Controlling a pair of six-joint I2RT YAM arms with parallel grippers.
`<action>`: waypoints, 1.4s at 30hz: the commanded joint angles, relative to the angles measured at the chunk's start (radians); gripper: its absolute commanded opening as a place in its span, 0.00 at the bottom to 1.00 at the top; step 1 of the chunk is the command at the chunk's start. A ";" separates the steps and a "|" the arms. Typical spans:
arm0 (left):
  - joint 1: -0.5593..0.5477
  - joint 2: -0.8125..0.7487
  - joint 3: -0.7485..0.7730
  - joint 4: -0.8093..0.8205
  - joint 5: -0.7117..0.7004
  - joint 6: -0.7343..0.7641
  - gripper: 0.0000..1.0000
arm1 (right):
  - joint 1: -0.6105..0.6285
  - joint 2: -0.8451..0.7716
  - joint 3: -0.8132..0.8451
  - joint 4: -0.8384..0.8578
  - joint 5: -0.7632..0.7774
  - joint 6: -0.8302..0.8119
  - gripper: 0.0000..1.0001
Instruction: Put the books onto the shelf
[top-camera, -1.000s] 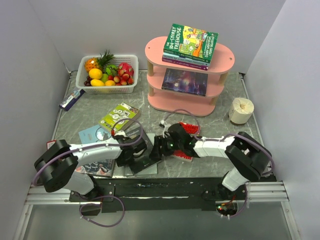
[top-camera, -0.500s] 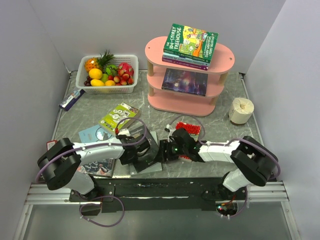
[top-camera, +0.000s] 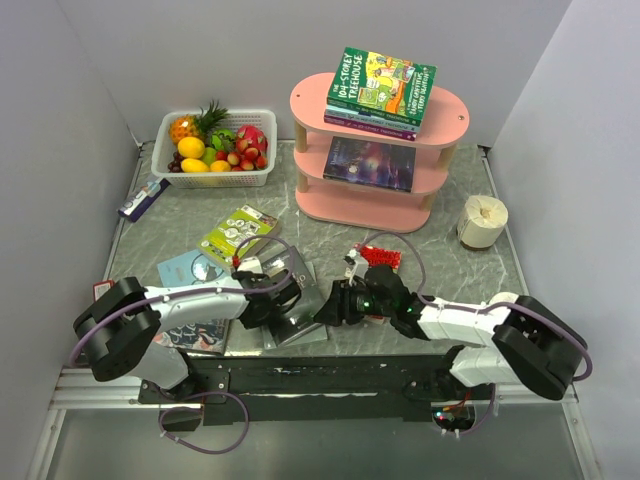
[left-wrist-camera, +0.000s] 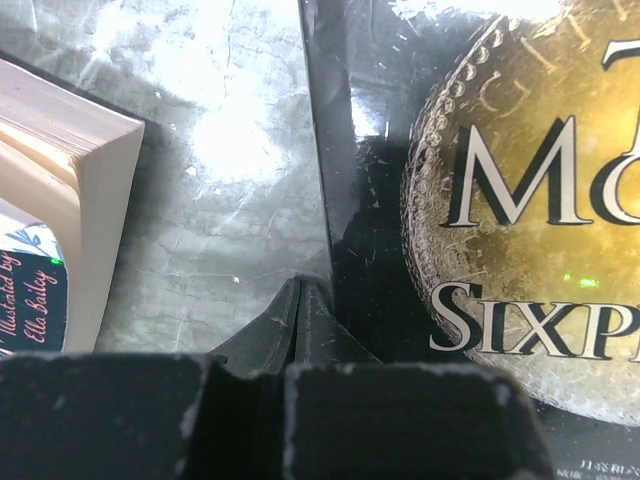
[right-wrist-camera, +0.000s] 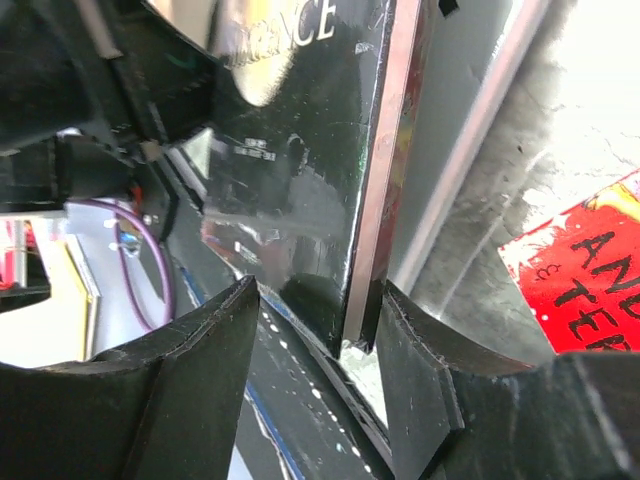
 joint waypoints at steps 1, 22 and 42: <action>-0.029 0.004 0.011 0.171 0.020 -0.022 0.01 | -0.003 -0.061 -0.026 0.189 -0.029 0.039 0.57; -0.119 -0.107 0.049 0.096 -0.091 -0.066 0.01 | -0.037 -0.121 0.009 0.269 -0.158 0.112 0.00; -0.119 -1.176 -0.066 0.110 -0.288 0.036 0.96 | -0.393 -0.291 0.664 -0.723 -0.619 -0.056 0.00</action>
